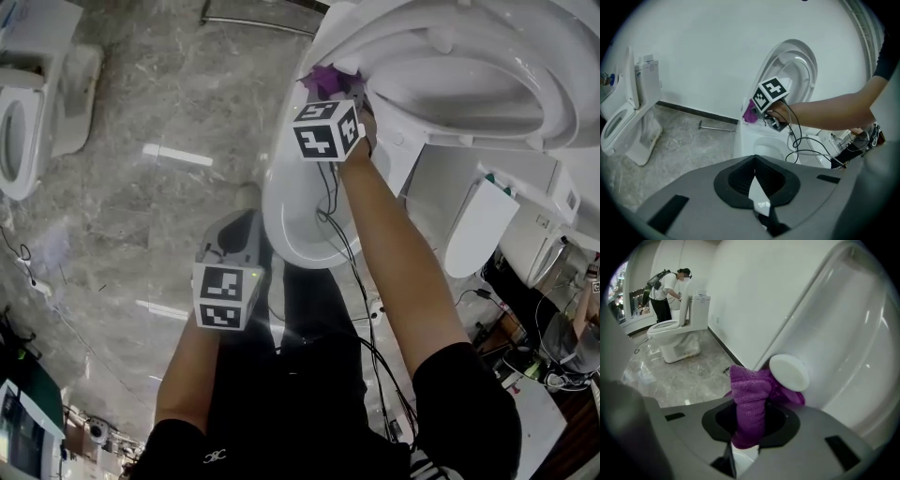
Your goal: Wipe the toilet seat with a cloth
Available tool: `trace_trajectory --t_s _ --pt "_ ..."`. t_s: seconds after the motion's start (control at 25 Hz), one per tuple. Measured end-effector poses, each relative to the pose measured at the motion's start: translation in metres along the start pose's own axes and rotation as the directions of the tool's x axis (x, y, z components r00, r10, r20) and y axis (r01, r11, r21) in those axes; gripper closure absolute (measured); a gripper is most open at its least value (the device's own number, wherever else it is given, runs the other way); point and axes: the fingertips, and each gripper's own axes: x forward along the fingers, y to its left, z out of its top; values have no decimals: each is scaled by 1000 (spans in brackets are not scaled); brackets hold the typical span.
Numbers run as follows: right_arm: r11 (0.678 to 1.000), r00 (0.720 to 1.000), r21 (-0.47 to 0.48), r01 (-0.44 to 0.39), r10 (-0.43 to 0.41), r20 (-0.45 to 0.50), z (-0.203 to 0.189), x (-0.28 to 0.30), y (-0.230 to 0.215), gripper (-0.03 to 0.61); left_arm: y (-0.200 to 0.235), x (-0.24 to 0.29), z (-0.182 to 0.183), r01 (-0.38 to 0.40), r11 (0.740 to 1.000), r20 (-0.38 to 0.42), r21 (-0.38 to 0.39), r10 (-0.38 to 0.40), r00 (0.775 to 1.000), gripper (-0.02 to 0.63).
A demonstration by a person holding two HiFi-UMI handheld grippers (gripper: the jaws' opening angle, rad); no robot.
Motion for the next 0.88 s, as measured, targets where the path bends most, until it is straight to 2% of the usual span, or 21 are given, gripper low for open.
trace_trajectory --t_s 0.08,0.24,0.4,0.52,0.68,0.88 --pt "1000 1000 11 5 -5 23 2 -1 2 485 3 1 -3 4 1000 -12 9 -4 1000 609" --pt "995 1000 102 1 -3 20 -10 0 -5 485 4 8 -3 20 999 -33 35 -19 999 609" --pt "984 997 175 30 -16 -81 -57 11 -19 485 9 16 2 28 998 -45 61 -26 999 609" --pt "956 985 282 85 -37 -171 -104 18 -43 485 14 24 4 34 997 -51 73 -30 998 609" --pt "970 979 212 119 -80 -186 -131 14 -62 485 14 32 0 40 995 -71 87 -33 997 609" --pt "966 969 201 163 -119 -216 -164 3 -94 485 -9 40 4 71 991 -82 117 -62 995 609"
